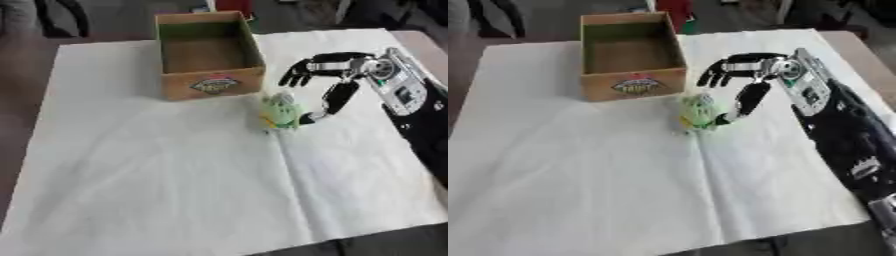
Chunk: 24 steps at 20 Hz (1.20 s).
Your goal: Pick up objects on the table and place them in the box.
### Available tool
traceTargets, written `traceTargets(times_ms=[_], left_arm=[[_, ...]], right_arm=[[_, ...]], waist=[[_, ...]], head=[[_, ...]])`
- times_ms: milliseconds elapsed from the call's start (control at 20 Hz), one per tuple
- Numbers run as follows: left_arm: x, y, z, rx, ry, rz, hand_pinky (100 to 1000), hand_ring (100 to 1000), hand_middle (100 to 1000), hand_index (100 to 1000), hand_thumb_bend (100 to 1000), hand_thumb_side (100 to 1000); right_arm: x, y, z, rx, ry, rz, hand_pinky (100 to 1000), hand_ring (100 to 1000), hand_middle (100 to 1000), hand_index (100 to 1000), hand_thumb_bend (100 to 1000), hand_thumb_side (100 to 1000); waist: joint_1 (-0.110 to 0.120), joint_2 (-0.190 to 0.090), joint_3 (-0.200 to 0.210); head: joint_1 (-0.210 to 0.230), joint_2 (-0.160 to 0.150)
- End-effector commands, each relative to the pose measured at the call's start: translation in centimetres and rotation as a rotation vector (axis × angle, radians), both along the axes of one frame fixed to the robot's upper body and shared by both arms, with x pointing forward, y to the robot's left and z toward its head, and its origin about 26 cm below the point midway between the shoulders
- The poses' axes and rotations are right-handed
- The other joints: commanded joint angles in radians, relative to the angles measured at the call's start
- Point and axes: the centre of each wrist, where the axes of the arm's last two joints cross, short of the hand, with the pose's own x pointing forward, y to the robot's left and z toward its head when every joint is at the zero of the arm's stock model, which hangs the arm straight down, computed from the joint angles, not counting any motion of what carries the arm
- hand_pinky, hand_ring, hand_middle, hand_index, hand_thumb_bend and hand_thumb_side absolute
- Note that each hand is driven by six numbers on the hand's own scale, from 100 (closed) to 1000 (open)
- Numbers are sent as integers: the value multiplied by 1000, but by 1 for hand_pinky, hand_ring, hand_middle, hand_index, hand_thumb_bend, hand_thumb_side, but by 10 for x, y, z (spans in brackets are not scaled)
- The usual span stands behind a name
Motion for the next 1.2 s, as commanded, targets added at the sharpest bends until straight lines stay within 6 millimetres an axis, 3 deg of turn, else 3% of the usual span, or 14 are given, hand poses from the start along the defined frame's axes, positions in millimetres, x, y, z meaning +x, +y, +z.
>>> traceTargets(times_ms=[50, 750, 1200], left_arm=[[0, 5, 10, 31, -25, 3, 759, 656, 620, 614, 192, 441], [1, 5, 11, 30, -27, 1, 759, 656, 621, 614, 191, 442], [1, 4, 11, 29, -27, 0, 759, 656, 621, 614, 190, 443]], right_arm=[[1, 4, 14, -88, -27, 99, 828, 860, 848, 878, 507, 210], [1, 13, 4, -192, -79, 107, 823, 844, 789, 837, 478, 148], [2, 16, -5, -214, -120, 106, 803, 812, 699, 763, 435, 100]], waist=[[1, -15, 2], [0, -13, 4], [1, -13, 1]], head=[[-3, 1], [-8, 1], [-9, -1]])
